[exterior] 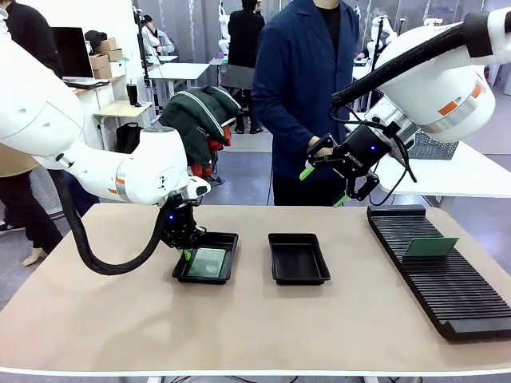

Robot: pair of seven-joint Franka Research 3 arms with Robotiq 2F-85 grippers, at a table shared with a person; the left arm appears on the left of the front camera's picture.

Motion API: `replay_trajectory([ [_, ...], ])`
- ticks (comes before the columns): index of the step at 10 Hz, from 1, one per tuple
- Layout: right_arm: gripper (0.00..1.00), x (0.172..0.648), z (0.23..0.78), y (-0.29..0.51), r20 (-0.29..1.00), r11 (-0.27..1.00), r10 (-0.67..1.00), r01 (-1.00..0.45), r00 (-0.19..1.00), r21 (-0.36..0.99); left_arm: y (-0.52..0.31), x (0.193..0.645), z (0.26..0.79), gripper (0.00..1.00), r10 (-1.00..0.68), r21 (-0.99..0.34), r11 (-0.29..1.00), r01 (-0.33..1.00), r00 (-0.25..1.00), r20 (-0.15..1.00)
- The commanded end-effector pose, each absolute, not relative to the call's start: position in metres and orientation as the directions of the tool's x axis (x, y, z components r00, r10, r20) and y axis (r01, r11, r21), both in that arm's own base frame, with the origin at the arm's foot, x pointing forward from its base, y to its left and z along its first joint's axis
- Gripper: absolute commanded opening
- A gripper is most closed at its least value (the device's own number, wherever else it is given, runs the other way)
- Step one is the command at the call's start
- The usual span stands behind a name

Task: Inspect and transfer BCBs to ESD trays.
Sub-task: Pick up the ESD tray and place it on the left side of the table.

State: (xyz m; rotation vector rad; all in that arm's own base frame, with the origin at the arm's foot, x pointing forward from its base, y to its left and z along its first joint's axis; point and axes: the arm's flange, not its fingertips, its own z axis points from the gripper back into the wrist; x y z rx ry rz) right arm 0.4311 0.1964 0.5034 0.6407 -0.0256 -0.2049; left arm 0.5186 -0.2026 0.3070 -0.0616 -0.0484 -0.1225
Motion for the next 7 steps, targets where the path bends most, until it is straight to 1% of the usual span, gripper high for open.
replay_trajectory([
  [1, 1.00, 0.434, 0.504, 0.197, -0.039, 0.792, -0.204, 0.188, 0.978, 0.581, -0.203, 0.519, 0.307, 0.00, -0.122, -0.057, 0.990, 0.125, 0.991, 0.052],
  [4, 1.00, 0.434, 0.504, 0.197, -0.039, 0.792, -0.204, 0.188, 0.978, 0.581, -0.203, 0.519, 0.307, 0.00, -0.122, -0.057, 0.990, 0.125, 0.991, 0.052],
  [5, 1.00, 0.434, 0.504, 0.197, -0.039, 0.792, -0.204, 0.188, 0.978, 0.581, -0.203, 0.519, 0.307, 0.03, -0.121, -0.058, 0.991, 0.124, 0.991, 0.052],
  [7, 1.00, 0.434, 0.504, 0.197, -0.039, 0.792, -0.204, 0.188, 0.978, 0.581, -0.187, 0.520, 0.311, 0.03, -0.111, -0.133, 0.984, 0.118, 0.992, 0.062],
])
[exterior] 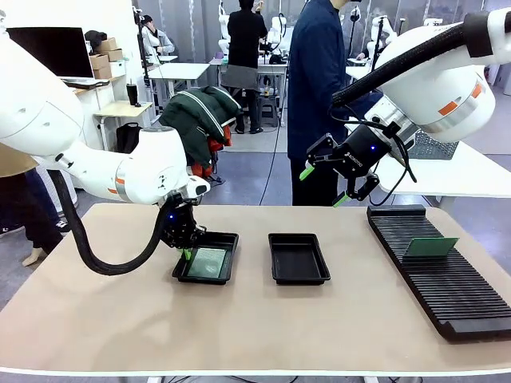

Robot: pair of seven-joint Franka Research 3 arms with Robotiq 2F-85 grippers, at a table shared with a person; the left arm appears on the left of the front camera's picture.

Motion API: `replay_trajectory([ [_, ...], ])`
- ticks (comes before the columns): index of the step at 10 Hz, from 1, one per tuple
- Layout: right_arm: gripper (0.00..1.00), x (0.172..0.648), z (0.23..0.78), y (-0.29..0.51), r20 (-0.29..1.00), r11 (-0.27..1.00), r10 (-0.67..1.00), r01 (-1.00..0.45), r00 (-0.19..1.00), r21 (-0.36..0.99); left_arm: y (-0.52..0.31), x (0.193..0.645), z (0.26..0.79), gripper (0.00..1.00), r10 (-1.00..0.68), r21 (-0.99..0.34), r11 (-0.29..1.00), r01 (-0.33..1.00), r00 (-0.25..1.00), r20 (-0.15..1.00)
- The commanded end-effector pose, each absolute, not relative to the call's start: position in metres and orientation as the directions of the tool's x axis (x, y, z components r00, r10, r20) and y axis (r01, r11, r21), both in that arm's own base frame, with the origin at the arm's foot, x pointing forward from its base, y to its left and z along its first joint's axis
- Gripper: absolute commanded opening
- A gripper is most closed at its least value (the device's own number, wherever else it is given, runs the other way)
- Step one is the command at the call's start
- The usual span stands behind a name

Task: Inspect and transfer BCBs to ESD trays.
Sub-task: Pick up the ESD tray and place it on the left side of the table.

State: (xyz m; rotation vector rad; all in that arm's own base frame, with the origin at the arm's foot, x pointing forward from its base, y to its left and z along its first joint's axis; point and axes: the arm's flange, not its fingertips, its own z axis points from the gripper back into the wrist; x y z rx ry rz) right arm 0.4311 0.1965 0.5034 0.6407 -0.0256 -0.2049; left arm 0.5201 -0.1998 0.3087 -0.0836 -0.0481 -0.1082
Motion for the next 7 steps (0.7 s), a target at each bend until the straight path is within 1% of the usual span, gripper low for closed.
replay_trajectory([
  [1, 1.00, 0.434, 0.504, 0.197, -0.039, 0.792, -0.204, 0.188, 0.978, 0.581, -0.179, 0.523, 0.310, 0.03, -0.107, -0.180, 0.977, 0.117, 0.992, 0.062],
  [6, 1.00, 0.434, 0.504, 0.197, -0.039, 0.792, -0.204, 0.188, 0.978, 0.581, -0.118, 0.526, 0.317, 0.03, -0.060, -0.415, 0.906, 0.080, 0.996, 0.062],
  [7, 1.00, 0.434, 0.504, 0.197, -0.039, 0.792, -0.204, 0.188, 0.978, 0.581, -0.104, 0.526, 0.317, 0.03, -0.051, -0.435, 0.897, 0.073, 0.997, 0.062],
])
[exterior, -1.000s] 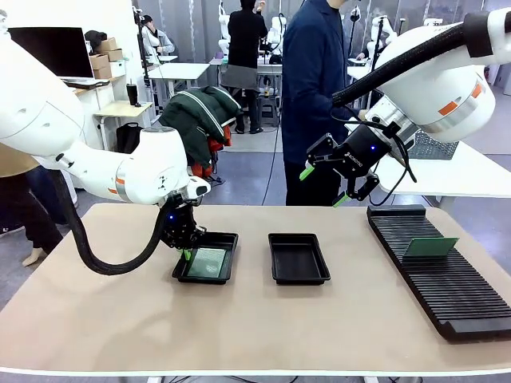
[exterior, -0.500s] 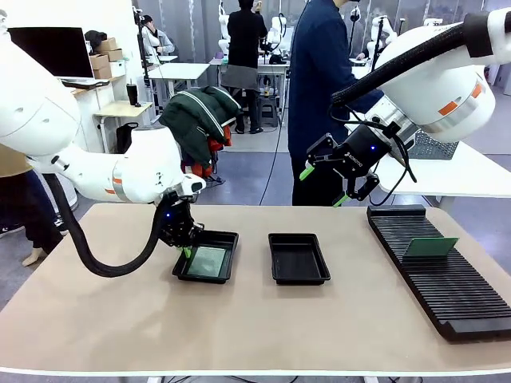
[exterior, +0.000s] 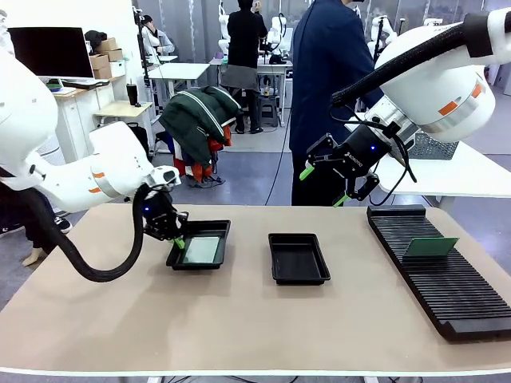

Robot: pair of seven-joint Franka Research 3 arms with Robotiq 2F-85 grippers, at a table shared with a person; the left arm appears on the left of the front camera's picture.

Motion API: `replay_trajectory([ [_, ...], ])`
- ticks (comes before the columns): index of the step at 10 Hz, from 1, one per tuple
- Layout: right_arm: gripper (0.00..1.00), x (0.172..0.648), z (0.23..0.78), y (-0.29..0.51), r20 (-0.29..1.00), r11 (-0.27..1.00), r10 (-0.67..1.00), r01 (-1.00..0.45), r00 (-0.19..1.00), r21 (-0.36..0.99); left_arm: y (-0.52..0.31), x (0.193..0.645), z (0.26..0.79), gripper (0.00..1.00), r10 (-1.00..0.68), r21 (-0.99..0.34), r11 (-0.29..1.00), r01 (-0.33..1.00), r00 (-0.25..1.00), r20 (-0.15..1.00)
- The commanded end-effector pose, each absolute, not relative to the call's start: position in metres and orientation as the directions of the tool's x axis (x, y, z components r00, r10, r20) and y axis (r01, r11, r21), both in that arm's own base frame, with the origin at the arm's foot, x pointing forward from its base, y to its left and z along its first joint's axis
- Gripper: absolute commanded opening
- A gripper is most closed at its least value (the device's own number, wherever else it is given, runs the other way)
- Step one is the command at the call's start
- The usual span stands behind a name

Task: Inspect and transfer BCBs to ESD trays.
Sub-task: Pick up the ESD tray and place it on the left side of the table.

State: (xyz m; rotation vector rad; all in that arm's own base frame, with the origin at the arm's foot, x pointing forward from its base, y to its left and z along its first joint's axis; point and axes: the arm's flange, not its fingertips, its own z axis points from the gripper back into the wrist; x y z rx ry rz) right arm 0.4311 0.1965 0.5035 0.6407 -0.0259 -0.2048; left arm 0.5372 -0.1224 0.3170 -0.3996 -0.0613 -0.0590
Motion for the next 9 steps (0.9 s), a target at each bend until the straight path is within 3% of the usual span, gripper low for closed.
replay_trajectory([
  [1, 1.00, 0.434, 0.504, 0.197, -0.039, 0.792, -0.204, 0.188, 0.978, 0.581, -0.089, 0.526, 0.317, 0.03, -0.037, -0.446, 0.893, 0.062, 0.997, 0.064],
  [5, 1.00, 0.434, 0.504, 0.197, -0.039, 0.792, -0.204, 0.188, 0.978, 0.581, -0.008, 0.514, 0.337, 0.03, 0.040, -0.362, 0.932, 0.005, 0.992, 0.117],
  [9, 1.00, 0.434, 0.504, 0.197, -0.039, 0.792, -0.204, 0.188, 0.978, 0.581, 0.060, 0.512, 0.341, 0.03, 0.061, -0.257, 0.966, -0.033, 0.993, 0.101],
])
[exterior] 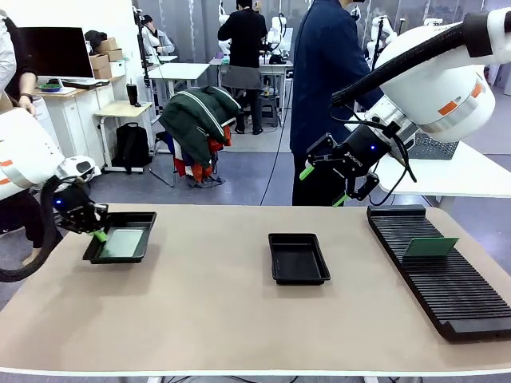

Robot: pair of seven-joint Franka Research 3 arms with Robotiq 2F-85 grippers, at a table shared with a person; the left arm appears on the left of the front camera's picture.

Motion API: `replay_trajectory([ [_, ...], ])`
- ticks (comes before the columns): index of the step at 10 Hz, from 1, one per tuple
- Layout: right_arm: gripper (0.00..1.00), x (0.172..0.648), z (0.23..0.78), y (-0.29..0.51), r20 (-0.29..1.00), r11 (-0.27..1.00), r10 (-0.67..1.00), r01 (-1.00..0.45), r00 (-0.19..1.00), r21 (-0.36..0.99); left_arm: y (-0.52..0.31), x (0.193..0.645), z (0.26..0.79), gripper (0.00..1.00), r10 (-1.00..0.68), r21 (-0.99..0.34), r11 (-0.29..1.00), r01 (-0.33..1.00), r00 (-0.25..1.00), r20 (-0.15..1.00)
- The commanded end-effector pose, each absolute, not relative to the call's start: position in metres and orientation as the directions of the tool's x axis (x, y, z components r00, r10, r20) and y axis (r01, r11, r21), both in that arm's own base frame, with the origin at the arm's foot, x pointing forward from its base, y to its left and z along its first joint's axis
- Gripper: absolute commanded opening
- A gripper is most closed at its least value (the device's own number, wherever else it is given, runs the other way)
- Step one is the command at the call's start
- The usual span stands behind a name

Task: Inspect and transfer BCBs to ESD trays.
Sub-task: Pick up the ESD tray and place it on the left side of the table.

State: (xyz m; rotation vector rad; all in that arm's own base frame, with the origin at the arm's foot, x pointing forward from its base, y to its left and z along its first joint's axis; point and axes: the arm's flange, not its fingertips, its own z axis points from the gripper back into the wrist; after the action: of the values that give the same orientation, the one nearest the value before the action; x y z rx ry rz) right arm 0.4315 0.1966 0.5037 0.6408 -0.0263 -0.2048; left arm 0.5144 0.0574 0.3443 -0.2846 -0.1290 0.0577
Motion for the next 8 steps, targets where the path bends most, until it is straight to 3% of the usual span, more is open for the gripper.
replay_trajectory([
  [1, 1.00, 0.434, 0.504, 0.197, -0.039, 0.792, -0.204, 0.188, 0.978, 0.581, 0.074, 0.511, 0.336, 0.03, 0.059, -0.252, 0.967, -0.033, 0.994, 0.095],
  [8, 1.00, 0.434, 0.504, 0.197, -0.039, 0.792, -0.204, 0.188, 0.978, 0.581, 0.106, 0.503, 0.307, 0.03, 0.030, -0.256, 0.967, -0.005, 0.995, 0.091],
])
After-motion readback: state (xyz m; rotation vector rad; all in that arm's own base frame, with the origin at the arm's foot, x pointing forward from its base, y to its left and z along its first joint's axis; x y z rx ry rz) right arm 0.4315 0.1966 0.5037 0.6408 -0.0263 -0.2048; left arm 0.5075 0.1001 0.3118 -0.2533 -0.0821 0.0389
